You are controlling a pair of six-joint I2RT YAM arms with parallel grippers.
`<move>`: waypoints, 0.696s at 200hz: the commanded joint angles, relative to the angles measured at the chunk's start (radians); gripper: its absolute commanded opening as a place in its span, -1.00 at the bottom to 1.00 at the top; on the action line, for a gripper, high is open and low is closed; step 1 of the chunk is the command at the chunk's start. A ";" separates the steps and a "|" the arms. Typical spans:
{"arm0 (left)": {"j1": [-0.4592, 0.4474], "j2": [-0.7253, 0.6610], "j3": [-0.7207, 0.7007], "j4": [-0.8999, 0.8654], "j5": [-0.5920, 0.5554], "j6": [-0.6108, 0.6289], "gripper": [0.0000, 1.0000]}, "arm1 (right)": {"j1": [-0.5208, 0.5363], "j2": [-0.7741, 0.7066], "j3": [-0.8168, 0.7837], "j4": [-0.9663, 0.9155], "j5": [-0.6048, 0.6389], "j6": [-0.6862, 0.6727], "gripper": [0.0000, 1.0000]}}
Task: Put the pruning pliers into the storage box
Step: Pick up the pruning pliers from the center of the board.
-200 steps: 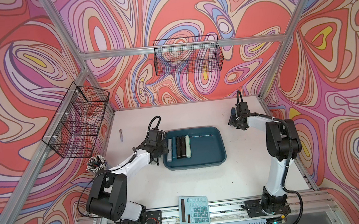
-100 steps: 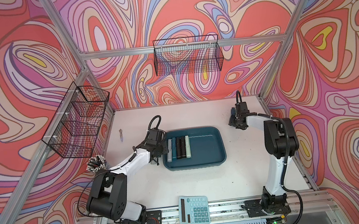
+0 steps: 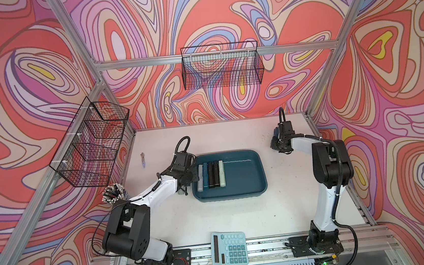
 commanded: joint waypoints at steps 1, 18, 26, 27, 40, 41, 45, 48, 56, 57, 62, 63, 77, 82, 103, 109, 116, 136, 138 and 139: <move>-0.001 0.021 0.014 -0.022 0.010 0.007 -0.88 | 0.013 -0.061 -0.060 -0.025 0.007 -0.018 -0.41; -0.001 0.023 0.015 -0.021 0.011 0.010 -0.88 | 0.035 -0.103 -0.112 -0.026 0.020 -0.024 -0.42; -0.002 0.024 0.013 -0.021 0.012 0.009 -0.88 | 0.043 -0.123 -0.136 -0.035 0.029 -0.026 -0.43; -0.002 0.024 0.013 -0.020 0.012 0.010 -0.88 | 0.046 -0.126 -0.138 -0.036 0.030 -0.027 -0.43; -0.002 0.023 0.011 -0.022 0.017 0.005 -0.88 | 0.065 -0.164 -0.181 -0.046 0.039 -0.024 -0.43; -0.001 0.024 0.011 -0.006 0.018 0.005 -0.88 | 0.066 -0.167 -0.185 -0.047 0.040 -0.025 -0.43; -0.001 0.024 0.009 0.011 0.019 0.004 -0.88 | 0.072 -0.178 -0.200 -0.053 0.045 -0.023 -0.43; -0.002 0.025 0.007 0.014 0.021 0.003 -0.88 | 0.078 -0.186 -0.209 -0.059 0.048 -0.021 -0.43; -0.002 0.024 0.003 0.019 0.022 0.000 -0.88 | 0.088 -0.207 -0.232 -0.067 0.055 -0.018 -0.42; -0.002 0.024 0.003 0.020 0.022 -0.001 -0.88 | 0.089 -0.210 -0.235 -0.068 0.056 -0.018 -0.42; -0.001 0.026 0.002 0.023 0.023 -0.002 -0.88 | 0.095 -0.224 -0.253 -0.069 0.062 -0.012 -0.39; -0.001 0.027 0.002 0.023 0.023 -0.002 -0.88 | 0.097 -0.226 -0.256 -0.069 0.062 -0.011 -0.39; -0.001 0.034 0.003 0.029 0.029 -0.001 -0.88 | 0.102 -0.258 -0.289 -0.071 0.074 0.000 -0.24; -0.001 0.037 0.005 0.028 0.031 -0.001 -0.88 | 0.102 -0.266 -0.299 -0.071 0.078 0.003 -0.17; -0.002 0.046 0.015 0.030 0.037 0.001 -0.88 | 0.103 -0.267 -0.296 -0.075 0.093 0.002 0.00; -0.001 0.047 0.015 0.030 0.038 0.002 -0.88 | 0.102 -0.268 -0.286 -0.079 0.094 -0.002 0.01; -0.002 0.046 0.017 0.031 0.037 0.002 -0.88 | 0.102 -0.268 -0.271 -0.083 0.097 -0.007 0.02; -0.001 0.037 0.014 0.030 0.034 -0.001 -0.88 | 0.103 -0.232 -0.219 -0.092 0.097 -0.023 0.01; -0.001 0.036 0.013 0.029 0.033 -0.001 -0.88 | 0.103 -0.225 -0.217 -0.094 0.097 -0.024 0.01; -0.001 0.035 0.012 0.028 0.033 -0.001 -0.88 | 0.103 -0.225 -0.212 -0.094 0.097 -0.025 0.01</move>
